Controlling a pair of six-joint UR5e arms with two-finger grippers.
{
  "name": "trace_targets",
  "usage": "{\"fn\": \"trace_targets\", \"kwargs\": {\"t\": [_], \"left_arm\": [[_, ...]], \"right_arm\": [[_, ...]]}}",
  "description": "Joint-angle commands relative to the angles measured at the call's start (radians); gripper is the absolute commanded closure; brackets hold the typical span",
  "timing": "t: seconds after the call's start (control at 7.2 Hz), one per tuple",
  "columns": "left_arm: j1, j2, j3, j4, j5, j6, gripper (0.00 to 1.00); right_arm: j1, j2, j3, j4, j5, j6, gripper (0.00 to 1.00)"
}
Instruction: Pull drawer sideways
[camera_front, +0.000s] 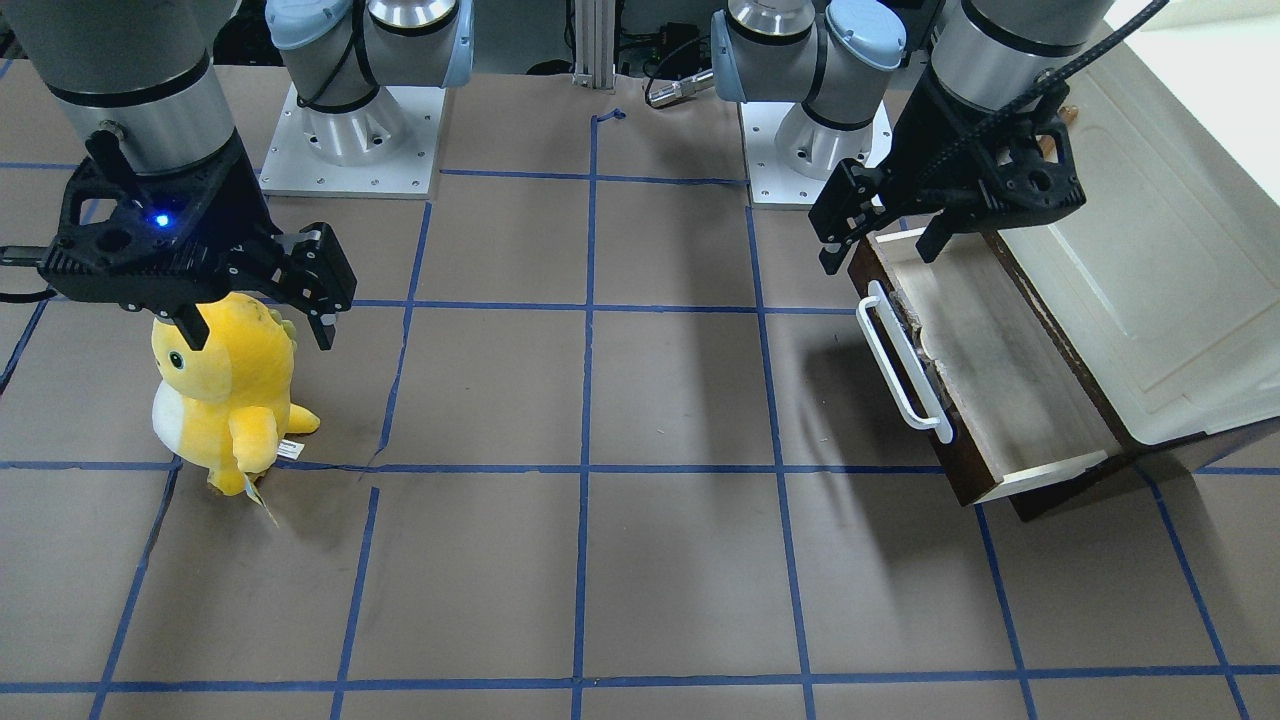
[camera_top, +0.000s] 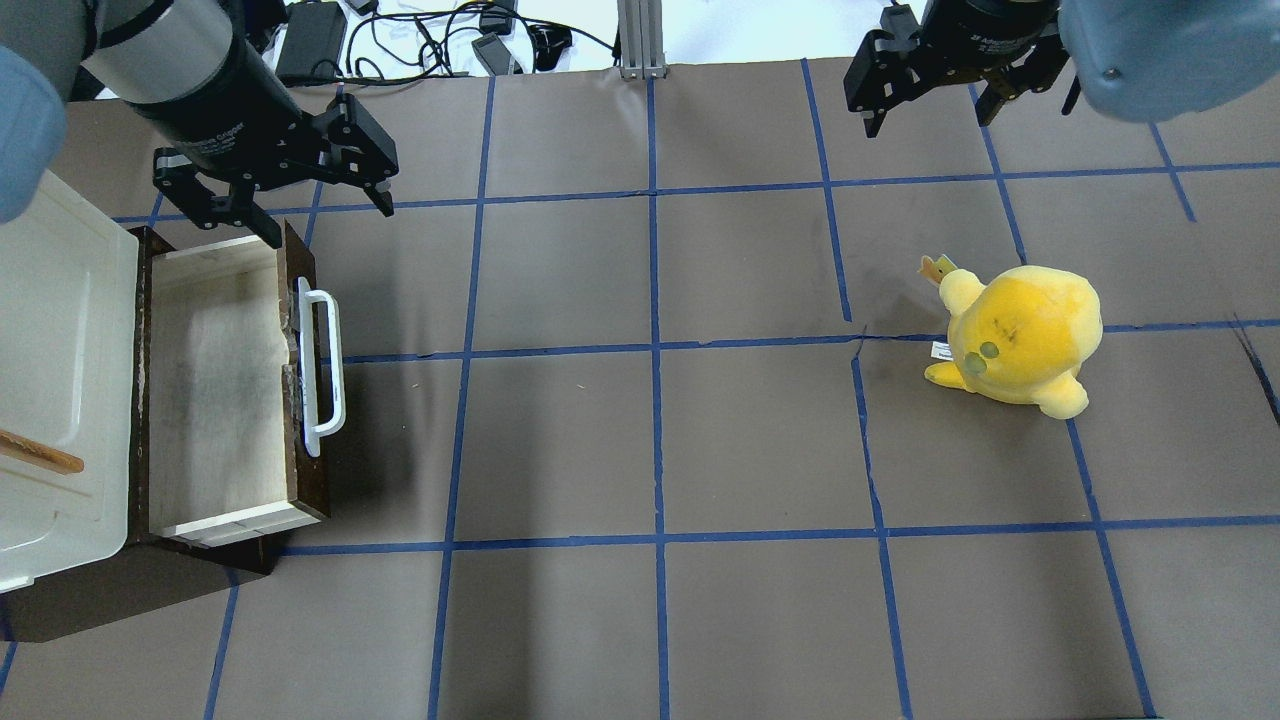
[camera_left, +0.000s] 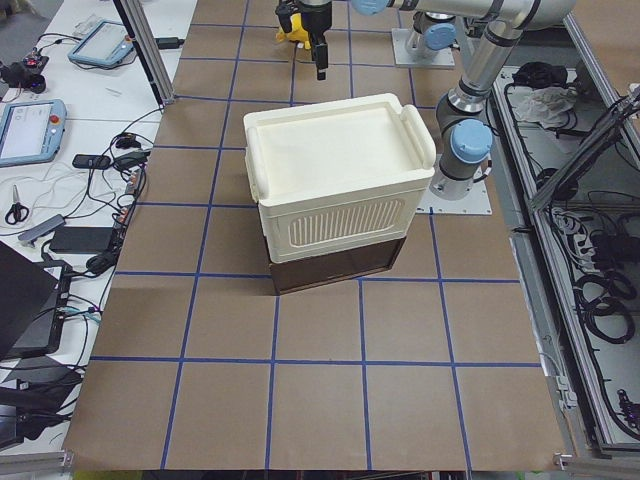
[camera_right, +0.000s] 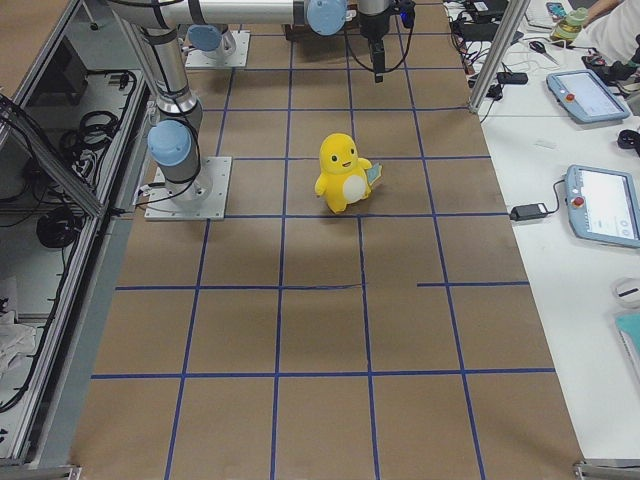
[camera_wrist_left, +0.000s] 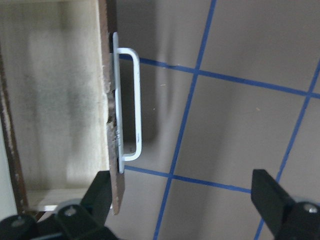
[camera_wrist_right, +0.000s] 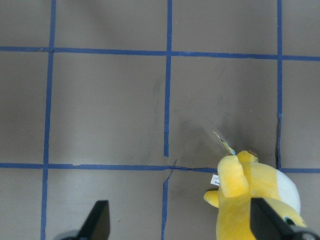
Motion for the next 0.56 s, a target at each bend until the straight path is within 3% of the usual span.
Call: {"fn": "trace_targets", "kwargs": {"t": [0.0, 0.42], "left_arm": [[-0.076, -0.024, 0.002, -0.019, 0.083, 0.052, 0.00], [-0.105, -0.019, 0.023, -0.050, 0.093, 0.141, 0.00]], "right_arm": [[0.000, 0.000, 0.000, 0.000, 0.000, 0.000, 0.00], [0.000, 0.000, 0.000, 0.000, 0.000, 0.000, 0.00]]}}
